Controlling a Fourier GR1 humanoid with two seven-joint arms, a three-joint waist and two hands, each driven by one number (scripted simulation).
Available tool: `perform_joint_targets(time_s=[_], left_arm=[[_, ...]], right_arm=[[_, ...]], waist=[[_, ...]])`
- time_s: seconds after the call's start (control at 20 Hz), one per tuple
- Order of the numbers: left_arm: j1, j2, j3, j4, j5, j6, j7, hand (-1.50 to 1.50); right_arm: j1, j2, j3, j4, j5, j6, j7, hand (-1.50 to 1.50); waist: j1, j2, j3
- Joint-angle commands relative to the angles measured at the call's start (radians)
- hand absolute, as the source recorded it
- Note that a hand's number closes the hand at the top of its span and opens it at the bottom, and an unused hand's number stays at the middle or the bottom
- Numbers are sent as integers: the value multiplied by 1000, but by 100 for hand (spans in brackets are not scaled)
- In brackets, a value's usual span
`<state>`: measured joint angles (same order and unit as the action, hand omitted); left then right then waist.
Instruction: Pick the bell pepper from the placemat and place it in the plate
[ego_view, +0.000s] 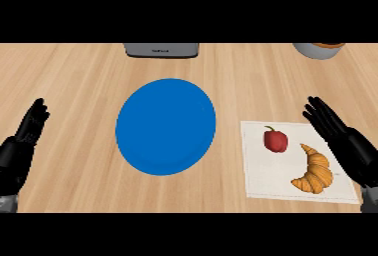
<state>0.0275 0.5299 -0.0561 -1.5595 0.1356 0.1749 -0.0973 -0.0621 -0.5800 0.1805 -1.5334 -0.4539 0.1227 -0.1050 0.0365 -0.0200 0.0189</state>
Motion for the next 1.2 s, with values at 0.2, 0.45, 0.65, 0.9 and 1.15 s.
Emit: perform_joint_targets(time_s=[0.2, 0.45, 0.65, 0.9, 1.15], left_arm=[[-15, -86, -49, 41, 29, -35, -13, 0], [-19, -129, -70, 63, 60, -45, 9, 0], [-36, -120, -63, 93, 86, -95, 2, 0], [-64, -138, -54, 183, 73, -102, -28, 0], [-77, -159, -49, 181, 51, -64, -8, 0]], right_arm=[[-236, 236, 32, 104, 278, -517, 113, 150], [-222, 189, -17, 177, 550, -835, 47, -150], [-205, 375, 116, 257, 781, -1116, -42, -150], [-191, 533, 177, 438, 1028, -1377, 15, -150], [-167, 562, 97, 449, 1314, -1358, 239, -150]], waist=[[3, 30, -24], [-25, 36, -25], [-10, 31, -22], [-35, 24, -22], [-56, 13, -24]])
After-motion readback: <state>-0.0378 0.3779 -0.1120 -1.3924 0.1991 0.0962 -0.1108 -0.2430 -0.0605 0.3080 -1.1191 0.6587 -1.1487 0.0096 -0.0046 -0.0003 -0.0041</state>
